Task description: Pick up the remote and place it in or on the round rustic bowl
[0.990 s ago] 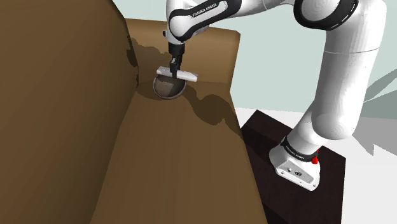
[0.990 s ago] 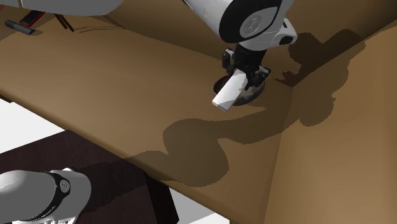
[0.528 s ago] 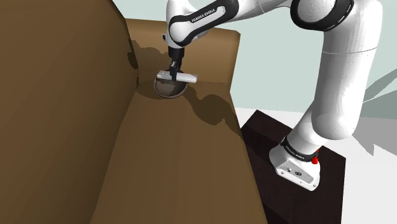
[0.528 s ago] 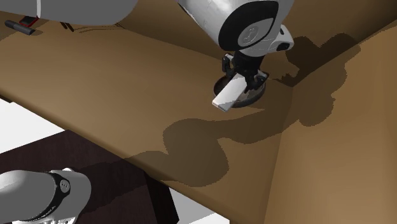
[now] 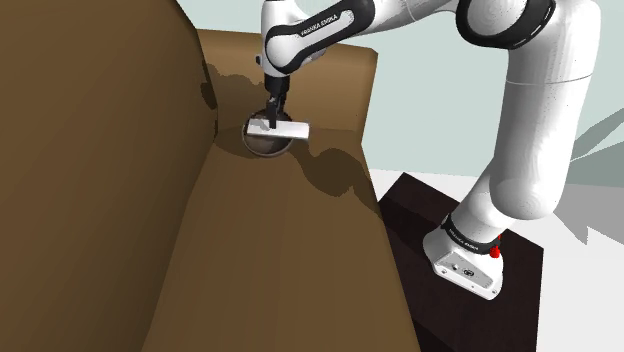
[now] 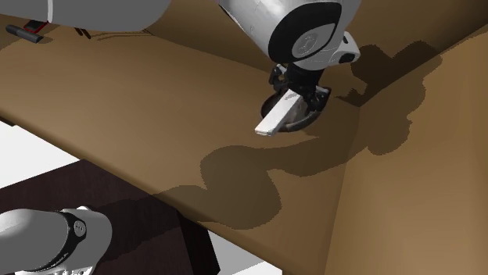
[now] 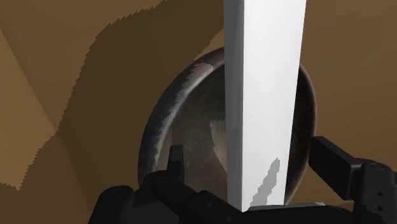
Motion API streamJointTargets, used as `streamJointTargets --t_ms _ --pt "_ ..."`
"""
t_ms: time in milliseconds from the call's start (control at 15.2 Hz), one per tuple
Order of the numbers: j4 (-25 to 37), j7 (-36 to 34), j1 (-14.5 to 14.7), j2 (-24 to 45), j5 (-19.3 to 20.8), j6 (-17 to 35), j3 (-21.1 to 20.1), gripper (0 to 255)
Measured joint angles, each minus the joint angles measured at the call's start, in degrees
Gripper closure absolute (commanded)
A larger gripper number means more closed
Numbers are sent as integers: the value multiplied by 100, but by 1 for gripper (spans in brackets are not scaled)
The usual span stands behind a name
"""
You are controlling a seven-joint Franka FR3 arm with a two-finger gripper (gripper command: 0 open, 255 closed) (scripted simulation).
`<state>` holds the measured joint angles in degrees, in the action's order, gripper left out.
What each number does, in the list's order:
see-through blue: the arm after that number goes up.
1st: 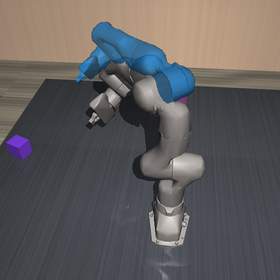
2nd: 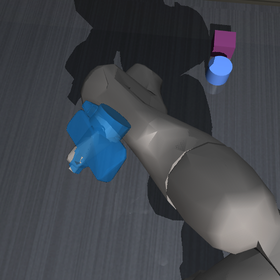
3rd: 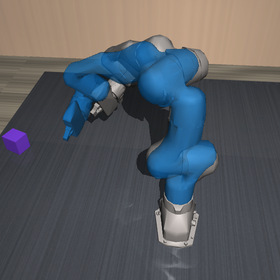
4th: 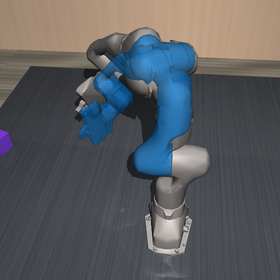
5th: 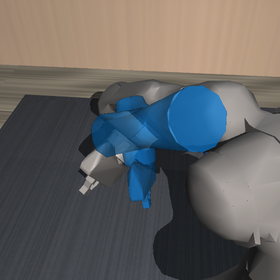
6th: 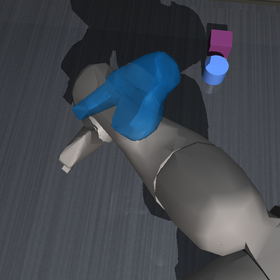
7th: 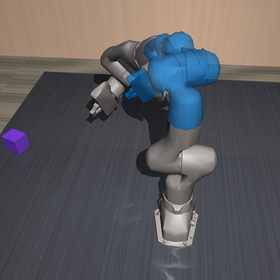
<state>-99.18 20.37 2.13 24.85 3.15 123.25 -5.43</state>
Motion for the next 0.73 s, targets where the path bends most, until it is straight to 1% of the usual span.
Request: streamJointTargets --t_ms 132,462,726 --pt "-3 -4 3 3 1 5 -1 0" --pt "251 28 -11 -266 -35 -510 -14 0" --pt "310 19 -3 -282 -37 -591 -19 0"
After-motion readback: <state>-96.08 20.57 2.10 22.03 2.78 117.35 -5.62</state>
